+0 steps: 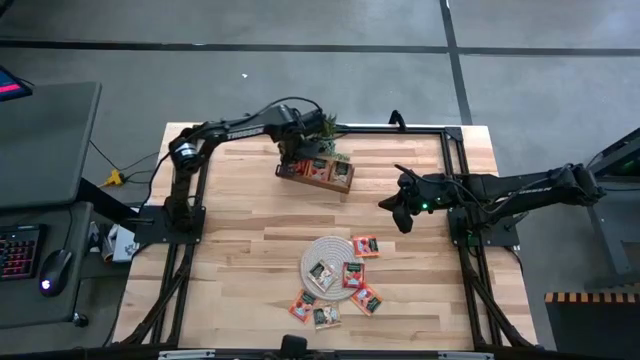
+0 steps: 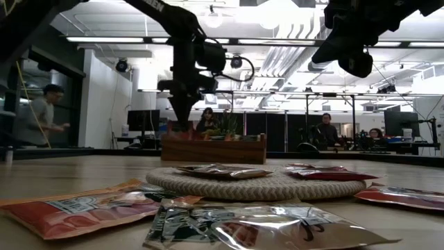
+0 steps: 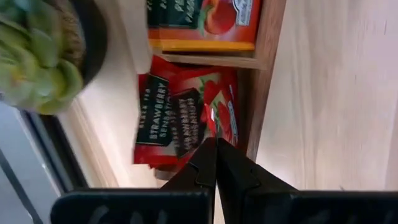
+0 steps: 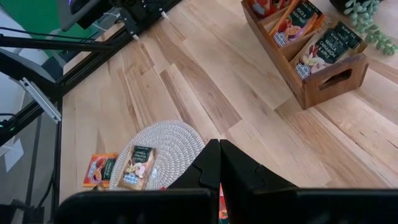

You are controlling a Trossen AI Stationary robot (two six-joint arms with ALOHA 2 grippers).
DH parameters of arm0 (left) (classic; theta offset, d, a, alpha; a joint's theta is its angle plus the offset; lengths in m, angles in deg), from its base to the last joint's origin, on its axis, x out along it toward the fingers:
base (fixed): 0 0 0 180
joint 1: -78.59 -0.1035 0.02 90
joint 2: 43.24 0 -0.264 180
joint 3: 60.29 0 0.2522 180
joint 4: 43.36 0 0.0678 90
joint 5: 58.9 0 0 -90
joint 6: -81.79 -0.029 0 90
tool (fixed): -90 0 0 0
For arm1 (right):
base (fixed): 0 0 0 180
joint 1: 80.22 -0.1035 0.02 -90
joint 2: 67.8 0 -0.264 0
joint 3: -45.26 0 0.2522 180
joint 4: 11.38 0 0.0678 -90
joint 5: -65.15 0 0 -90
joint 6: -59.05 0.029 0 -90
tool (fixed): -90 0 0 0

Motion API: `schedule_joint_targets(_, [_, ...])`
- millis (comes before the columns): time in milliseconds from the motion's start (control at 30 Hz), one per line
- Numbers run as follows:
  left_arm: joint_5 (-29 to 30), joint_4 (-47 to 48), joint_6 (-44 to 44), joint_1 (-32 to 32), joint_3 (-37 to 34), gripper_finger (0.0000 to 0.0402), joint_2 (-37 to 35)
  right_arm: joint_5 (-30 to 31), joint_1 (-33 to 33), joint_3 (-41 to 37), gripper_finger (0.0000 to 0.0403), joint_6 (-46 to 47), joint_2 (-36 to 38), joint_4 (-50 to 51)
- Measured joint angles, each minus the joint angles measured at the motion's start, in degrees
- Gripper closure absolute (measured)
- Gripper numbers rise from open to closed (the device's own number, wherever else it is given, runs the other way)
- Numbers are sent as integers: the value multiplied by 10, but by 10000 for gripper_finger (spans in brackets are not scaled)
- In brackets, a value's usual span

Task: Pick & Place Tea
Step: Put the red tea bag into the left section of the wooden organizer

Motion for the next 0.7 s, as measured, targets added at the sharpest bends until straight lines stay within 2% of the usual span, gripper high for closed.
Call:
schedule_joint_targets(167, [13, -19, -4, 4, -1, 401, 19, 1, 0, 0, 403, 0, 0, 0])
schedule_joint_targets(700, [36, -38, -21, 4, 0, 402, 16, 2, 0, 0, 403, -1, 0, 3])
